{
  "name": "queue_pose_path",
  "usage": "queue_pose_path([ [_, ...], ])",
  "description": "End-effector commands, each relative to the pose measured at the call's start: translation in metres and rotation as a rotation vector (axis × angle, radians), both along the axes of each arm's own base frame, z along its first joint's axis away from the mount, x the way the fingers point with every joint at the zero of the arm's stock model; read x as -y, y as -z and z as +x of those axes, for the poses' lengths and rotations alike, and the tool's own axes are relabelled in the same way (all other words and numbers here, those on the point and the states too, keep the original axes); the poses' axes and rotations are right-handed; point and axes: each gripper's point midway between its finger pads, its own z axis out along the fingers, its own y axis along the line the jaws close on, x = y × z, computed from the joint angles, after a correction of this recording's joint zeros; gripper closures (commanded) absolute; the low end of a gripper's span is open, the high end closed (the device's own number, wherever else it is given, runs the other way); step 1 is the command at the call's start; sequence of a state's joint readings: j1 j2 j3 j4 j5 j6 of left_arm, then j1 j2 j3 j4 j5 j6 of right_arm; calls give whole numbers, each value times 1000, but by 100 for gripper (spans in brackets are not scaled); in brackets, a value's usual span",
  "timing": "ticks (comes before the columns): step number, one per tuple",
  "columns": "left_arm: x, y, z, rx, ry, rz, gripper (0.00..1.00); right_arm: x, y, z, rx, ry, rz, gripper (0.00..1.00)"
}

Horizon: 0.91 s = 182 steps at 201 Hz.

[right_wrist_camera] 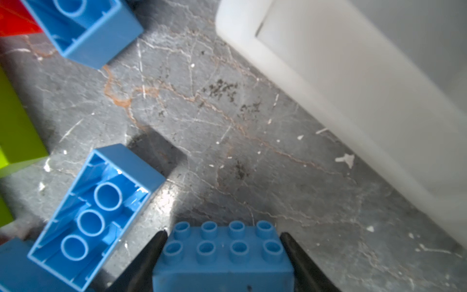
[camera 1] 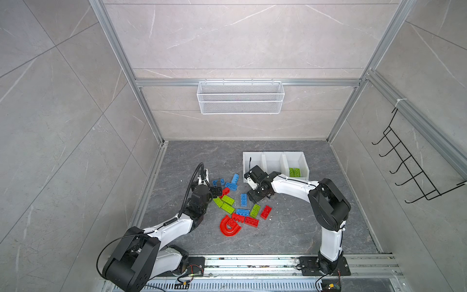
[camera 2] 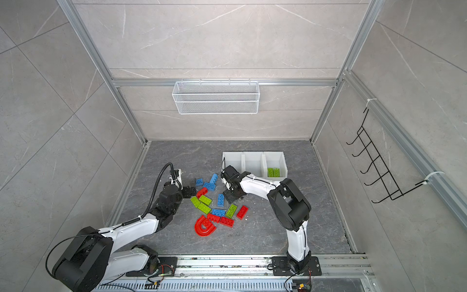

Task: Sort the legos into containers by color
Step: 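Lift the blue brick and carry it over the white bin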

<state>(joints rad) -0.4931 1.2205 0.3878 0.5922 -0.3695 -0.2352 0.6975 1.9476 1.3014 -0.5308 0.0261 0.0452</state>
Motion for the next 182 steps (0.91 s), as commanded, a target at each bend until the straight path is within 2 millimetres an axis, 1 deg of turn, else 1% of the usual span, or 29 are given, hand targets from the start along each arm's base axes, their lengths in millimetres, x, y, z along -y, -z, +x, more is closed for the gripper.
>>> queue_pose_path([
  [1, -4, -15, 5, 50, -32, -21, 0, 13, -26, 12, 37, 95, 6, 45],
  [17, -3, -15, 6, 49, -31, -20, 0, 18, -43, 19, 55, 141, 49, 46],
  [36, -4, -16, 5, 51, -31, -22, 0, 30, -67, 32, 84, 201, 98, 46],
  [52, -4, -16, 5, 53, -31, -26, 0, 47, -86, 46, 106, 260, 132, 47],
  [61, -4, -16, 5, 55, -31, -26, 0, 59, -97, 57, 121, 305, 155, 47],
  [77, -3, -15, 5, 50, -27, -28, 0, 78, -110, 76, 147, 365, 181, 47],
  [89, -1, -15, 6, 49, -22, -29, 0, 88, -117, 92, 162, 400, 202, 47],
  [105, -1, -15, 5, 50, -17, -35, 0, 94, -119, 110, 172, 430, 224, 47],
  [137, -1, -17, 4, 63, -14, -37, 0, 102, -112, 136, 168, 482, 241, 47],
  [156, 0, -17, 3, 60, -11, -42, 0, 107, -103, 145, 162, 508, 240, 47],
  [182, -1, -15, 3, 59, -10, -39, 0, 114, -90, 151, 146, 539, 230, 47],
])
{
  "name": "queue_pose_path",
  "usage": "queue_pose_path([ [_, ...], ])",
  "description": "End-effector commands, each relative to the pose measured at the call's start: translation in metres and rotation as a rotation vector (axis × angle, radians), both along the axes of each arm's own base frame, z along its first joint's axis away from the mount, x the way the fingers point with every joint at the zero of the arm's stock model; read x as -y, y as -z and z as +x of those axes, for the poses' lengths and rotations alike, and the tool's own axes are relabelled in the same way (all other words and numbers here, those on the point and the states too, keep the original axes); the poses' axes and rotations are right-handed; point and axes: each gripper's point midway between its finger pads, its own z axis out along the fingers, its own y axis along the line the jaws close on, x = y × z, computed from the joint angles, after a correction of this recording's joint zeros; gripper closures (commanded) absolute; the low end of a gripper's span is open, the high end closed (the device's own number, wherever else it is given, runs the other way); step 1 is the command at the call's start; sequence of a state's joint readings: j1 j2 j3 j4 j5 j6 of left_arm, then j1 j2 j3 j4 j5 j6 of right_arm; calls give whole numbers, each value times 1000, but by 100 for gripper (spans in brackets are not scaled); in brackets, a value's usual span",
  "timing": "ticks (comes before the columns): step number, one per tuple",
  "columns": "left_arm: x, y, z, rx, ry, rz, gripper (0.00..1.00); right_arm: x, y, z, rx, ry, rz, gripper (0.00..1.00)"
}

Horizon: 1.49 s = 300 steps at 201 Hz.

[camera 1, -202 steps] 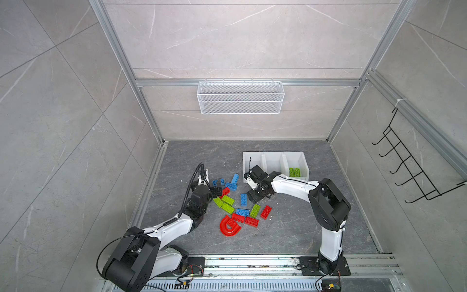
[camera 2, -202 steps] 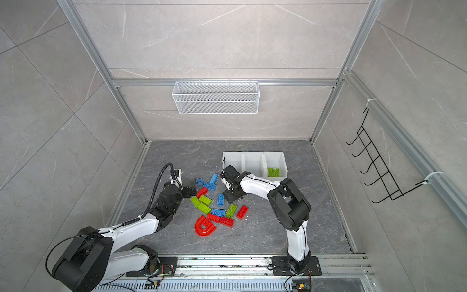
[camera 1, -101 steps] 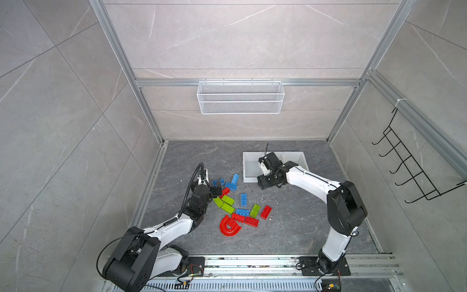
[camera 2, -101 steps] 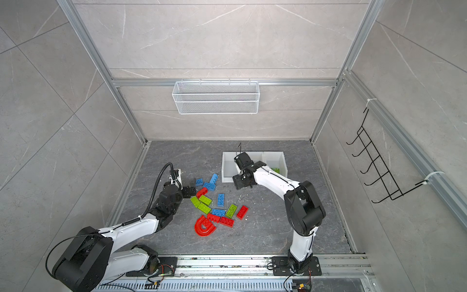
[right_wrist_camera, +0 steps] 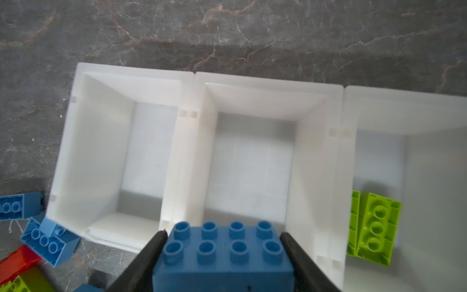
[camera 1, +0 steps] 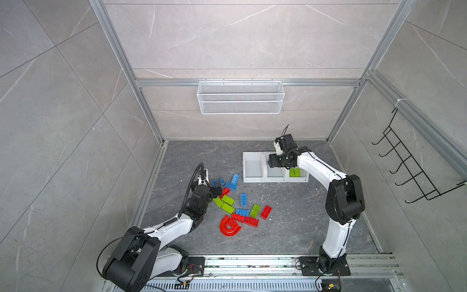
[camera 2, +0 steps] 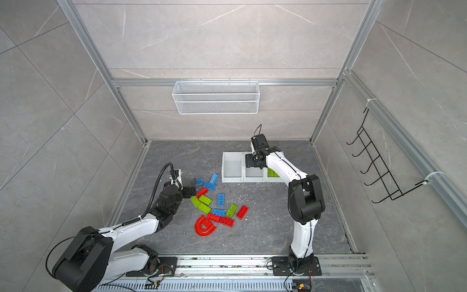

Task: Sort the legos into containers by color
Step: 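Lift the blue brick and carry it over the white bin, then lower the blue brick into the middle compartment and open the right gripper, then move the right gripper back over the pile to a red brick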

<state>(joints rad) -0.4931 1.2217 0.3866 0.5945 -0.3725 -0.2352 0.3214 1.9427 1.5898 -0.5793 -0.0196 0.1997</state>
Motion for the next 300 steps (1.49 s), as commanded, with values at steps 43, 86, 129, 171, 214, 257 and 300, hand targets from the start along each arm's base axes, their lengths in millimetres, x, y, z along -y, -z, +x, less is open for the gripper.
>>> queue_pose_path([
  [43, 6, -14, 5, 50, 18, -47, 0, 6, 17, 9, -35, 44, 14, 38],
  [86, 6, -16, 4, 57, 20, -44, 0, 11, 12, 5, -28, 49, 1, 23],
  [129, 9, -14, 5, 50, 33, -44, 0, 10, -13, -11, -13, 35, 36, 19],
  [171, 7, -15, 4, 56, 28, -44, 0, 6, -40, -99, 30, 32, 71, 19],
  [214, 8, -20, 0, 69, 45, -45, 0, -19, 6, -212, -24, 26, 112, 23],
  [257, 9, -16, 1, 61, 47, -39, 0, -33, 43, -252, -53, 30, 94, 24],
  [300, 11, -16, 3, 54, 57, -35, 0, -52, 69, -257, -95, -10, 101, 24],
])
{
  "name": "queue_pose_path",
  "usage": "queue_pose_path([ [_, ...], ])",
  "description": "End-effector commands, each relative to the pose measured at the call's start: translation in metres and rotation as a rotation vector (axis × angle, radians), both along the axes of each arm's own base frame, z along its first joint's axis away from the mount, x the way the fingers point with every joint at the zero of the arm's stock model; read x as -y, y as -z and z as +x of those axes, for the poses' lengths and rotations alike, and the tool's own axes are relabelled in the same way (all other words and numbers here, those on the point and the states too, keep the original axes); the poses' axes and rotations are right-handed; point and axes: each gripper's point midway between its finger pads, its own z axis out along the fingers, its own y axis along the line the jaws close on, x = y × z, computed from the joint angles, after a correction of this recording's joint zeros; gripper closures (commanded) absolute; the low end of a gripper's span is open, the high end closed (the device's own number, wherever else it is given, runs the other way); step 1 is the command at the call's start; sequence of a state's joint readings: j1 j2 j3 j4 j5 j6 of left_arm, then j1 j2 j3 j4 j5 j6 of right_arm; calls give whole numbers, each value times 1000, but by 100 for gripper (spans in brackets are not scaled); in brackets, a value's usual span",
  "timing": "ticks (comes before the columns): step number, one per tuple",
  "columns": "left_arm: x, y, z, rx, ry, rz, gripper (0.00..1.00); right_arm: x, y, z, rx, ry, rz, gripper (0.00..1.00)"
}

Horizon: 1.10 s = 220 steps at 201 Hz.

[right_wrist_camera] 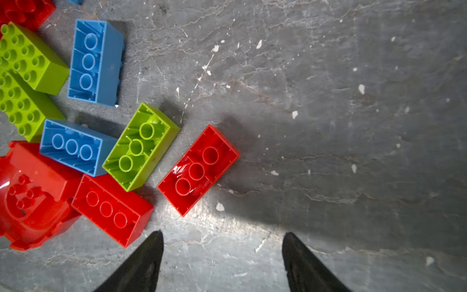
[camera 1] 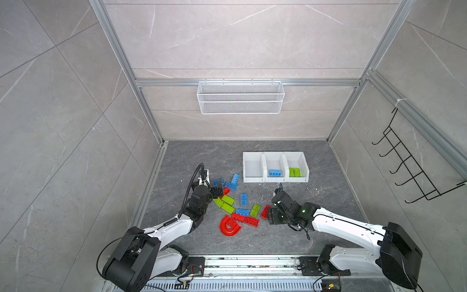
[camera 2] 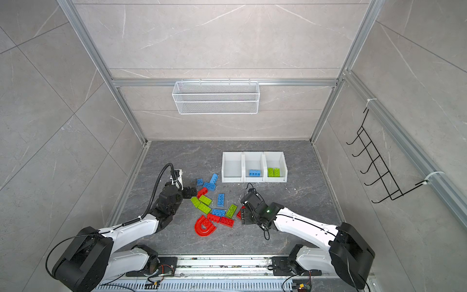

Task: Sort the legos into containers by color
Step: 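Move the right gripper back over the pile to a red brick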

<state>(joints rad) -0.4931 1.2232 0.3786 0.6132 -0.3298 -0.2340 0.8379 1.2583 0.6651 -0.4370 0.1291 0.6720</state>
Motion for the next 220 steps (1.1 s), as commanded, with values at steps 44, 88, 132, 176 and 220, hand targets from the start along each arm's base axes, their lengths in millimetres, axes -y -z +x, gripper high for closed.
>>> queue_pose_path([
  [44, 4, -15, 5, 50, 10, -20, 0, -34, 9, 13, 23, -2, 60, 24],
  [88, 6, -16, 5, 49, 23, -17, 0, -27, 24, 17, -5, -11, -58, 24],
  [132, 6, -16, 5, 48, 22, -20, 0, -31, 26, 23, -6, -38, -97, 27],
  [176, 5, -16, 6, 45, 19, -18, 0, -35, 34, 29, -19, -57, -142, 26],
  [220, 7, -16, 5, 47, 29, -19, 0, -19, 42, 27, -26, -52, -225, 35],
])
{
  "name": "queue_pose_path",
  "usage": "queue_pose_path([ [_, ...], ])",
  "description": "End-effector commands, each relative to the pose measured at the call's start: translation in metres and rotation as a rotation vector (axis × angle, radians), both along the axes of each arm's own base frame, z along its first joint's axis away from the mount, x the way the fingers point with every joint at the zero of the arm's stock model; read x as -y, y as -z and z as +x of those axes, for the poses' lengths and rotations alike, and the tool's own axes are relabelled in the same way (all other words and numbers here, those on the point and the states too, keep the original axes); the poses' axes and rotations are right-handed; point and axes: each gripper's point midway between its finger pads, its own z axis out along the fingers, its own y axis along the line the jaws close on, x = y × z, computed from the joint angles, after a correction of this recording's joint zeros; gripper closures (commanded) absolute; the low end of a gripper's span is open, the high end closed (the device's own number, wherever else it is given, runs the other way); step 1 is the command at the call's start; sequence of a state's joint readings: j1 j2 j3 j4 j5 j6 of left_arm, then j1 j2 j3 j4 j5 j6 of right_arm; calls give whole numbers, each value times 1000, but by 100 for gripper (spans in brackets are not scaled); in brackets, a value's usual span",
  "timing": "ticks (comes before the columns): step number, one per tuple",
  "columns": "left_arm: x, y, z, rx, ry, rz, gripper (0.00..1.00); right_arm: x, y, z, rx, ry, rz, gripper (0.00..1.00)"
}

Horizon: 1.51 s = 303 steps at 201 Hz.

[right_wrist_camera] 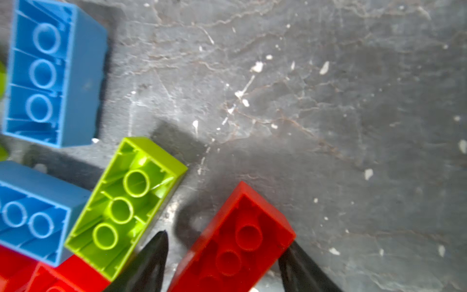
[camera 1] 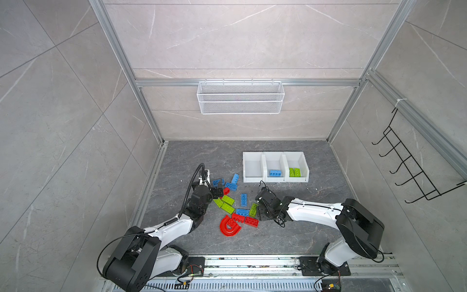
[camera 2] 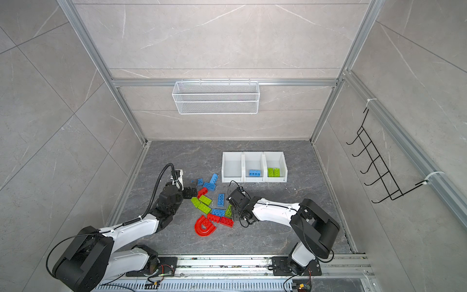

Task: Sort the legos into containers by color
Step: 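Move the right gripper back over the pile to a red brick, then lower the right gripper onto the red brick near the bin and grasp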

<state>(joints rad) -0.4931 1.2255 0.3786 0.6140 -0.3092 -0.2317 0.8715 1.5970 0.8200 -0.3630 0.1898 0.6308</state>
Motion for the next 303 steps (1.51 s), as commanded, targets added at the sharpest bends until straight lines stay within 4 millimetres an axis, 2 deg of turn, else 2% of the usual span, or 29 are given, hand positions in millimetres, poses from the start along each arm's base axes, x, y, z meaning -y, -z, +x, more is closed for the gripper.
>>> queue_pose_path([
  [1, 4, -17, 6, 51, 8, -17, 0, 15, 3, -2, -2, -6, -93, 35],
  [46, 3, -16, 6, 51, 3, -11, 0, 27, -7, -3, 40, -6, -107, 50],
  [89, 3, -15, 7, 48, 4, -7, 0, 27, -10, -12, 22, -30, -60, 58],
  [101, 3, -15, 7, 47, 3, -7, 0, 26, -18, -15, 27, -43, -48, 60],
  [117, 2, -15, 6, 46, 3, -3, 0, 25, -40, -10, 69, -60, -26, 62],
  [135, -1, -17, 6, 60, -8, 0, 0, 15, -69, 3, 116, -85, 45, 65],
  [157, -2, -16, 5, 58, -18, 4, 0, -7, -100, 23, 152, -124, 139, 65],
  [173, -3, -15, 5, 59, -17, 0, 0, -15, -112, 40, 174, -133, 156, 66],
  [190, -4, -15, 4, 58, -22, 2, 0, -21, -126, 69, 200, -126, 186, 67],
  [218, -4, -16, 4, 59, -25, -4, 0, -23, -136, 120, 233, -86, 219, 68],
  [239, -3, -14, 4, 54, -20, -7, 0, -24, -136, 158, 252, -63, 193, 69],
  [253, -2, -15, 5, 52, -18, -12, 0, -24, -129, 180, 250, -46, 171, 68],
  [273, -2, -14, 4, 52, -18, -13, 0, -25, -124, 182, 216, -67, 138, 57],
  [293, -1, -14, 4, 50, -14, -21, 0, -29, -129, 163, 221, -146, 165, 45],
  [303, 0, -14, 5, 47, -11, -20, 0, -24, -124, 151, 175, -172, 137, 39],
])
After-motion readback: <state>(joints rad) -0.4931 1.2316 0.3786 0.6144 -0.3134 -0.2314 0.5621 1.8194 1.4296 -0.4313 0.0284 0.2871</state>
